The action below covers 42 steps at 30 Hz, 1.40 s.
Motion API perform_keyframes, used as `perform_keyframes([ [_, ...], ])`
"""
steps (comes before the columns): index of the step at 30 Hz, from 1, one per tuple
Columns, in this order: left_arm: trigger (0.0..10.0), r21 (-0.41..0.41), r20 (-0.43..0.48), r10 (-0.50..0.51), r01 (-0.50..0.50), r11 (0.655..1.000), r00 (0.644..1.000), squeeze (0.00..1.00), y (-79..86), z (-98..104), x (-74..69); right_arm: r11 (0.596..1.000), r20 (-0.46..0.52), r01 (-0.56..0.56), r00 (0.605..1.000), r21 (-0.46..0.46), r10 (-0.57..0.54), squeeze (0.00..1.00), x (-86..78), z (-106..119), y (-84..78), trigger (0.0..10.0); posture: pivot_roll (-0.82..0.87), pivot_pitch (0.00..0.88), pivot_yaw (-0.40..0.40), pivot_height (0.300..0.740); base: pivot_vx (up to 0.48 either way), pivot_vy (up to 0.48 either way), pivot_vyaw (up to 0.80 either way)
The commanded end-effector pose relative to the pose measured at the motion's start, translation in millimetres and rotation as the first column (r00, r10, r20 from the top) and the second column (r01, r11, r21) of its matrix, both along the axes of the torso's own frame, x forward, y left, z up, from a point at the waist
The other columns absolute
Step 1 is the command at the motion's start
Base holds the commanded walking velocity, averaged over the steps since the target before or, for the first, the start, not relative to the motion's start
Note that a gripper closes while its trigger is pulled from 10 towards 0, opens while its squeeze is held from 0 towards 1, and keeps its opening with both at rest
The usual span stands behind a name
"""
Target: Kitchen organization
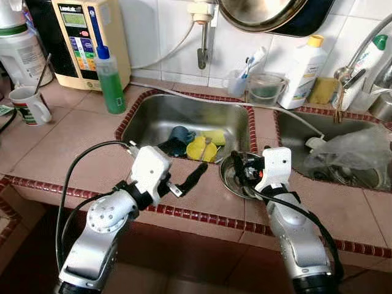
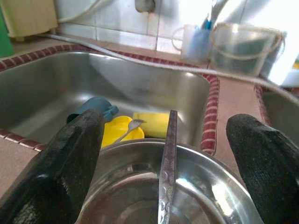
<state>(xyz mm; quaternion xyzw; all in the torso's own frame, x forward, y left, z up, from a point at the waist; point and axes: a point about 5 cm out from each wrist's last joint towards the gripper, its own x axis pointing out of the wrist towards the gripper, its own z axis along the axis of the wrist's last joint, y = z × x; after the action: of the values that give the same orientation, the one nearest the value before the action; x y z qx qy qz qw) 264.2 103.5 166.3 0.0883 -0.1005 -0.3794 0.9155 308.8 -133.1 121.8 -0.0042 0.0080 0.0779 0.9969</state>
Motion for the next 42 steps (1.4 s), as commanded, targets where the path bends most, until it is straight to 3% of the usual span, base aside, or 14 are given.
perform_keyframes([
  [1,10.0,-0.003,0.019,-0.027,0.028,1.0,0.999,0.0,-4.1,4.1,-3.6,0.999,-0.044,0.044,0.998,0.024,-0.043,0.0,3.1,-3.5,-5.6,10.0,0.05,0.0,-0.028,0.74,0.0,0.0,0.0],
  [19,10.0,-0.032,0.033,-0.068,0.069,0.997,0.997,0.0,-14.3,9.9,-9.8,0.989,-0.173,0.047,0.985,0.141,-0.022,0.0,9.3,-13.9,13.6,10.0,0.06,0.0,-0.052,0.74,0.0,0.0,0.0],
  [36,10.0,-0.006,0.018,-0.117,0.117,0.993,0.993,0.0,-17.3,6.1,-17.2,0.982,-0.256,0.105,0.965,0.157,-0.063,0.0,8.0,-27.4,6.9,9.9,0.06,0.0,-0.053,0.74,0.0,0.0,0.0],
  [37,10.0,-0.007,0.016,-0.118,0.118,0.993,0.993,0.0,-17.3,6.4,-17.5,0.98,-0.264,0.115,0.962,0.161,-0.069,0.0,7.1,-28.4,5.2,8.8,0.06,0.0,-0.052,0.74,0.0,0.0,0.0],
  [42,10.0,-0.009,0.016,-0.115,0.115,0.993,0.993,0.0,-16.3,7.7,-17.7,0.971,-0.3,0.157,0.949,0.181,-0.097,0.0,4.1,-32.6,0.7,9.0,0.06,0.002,-0.049,0.74,0.0,0.0,0.0],
])
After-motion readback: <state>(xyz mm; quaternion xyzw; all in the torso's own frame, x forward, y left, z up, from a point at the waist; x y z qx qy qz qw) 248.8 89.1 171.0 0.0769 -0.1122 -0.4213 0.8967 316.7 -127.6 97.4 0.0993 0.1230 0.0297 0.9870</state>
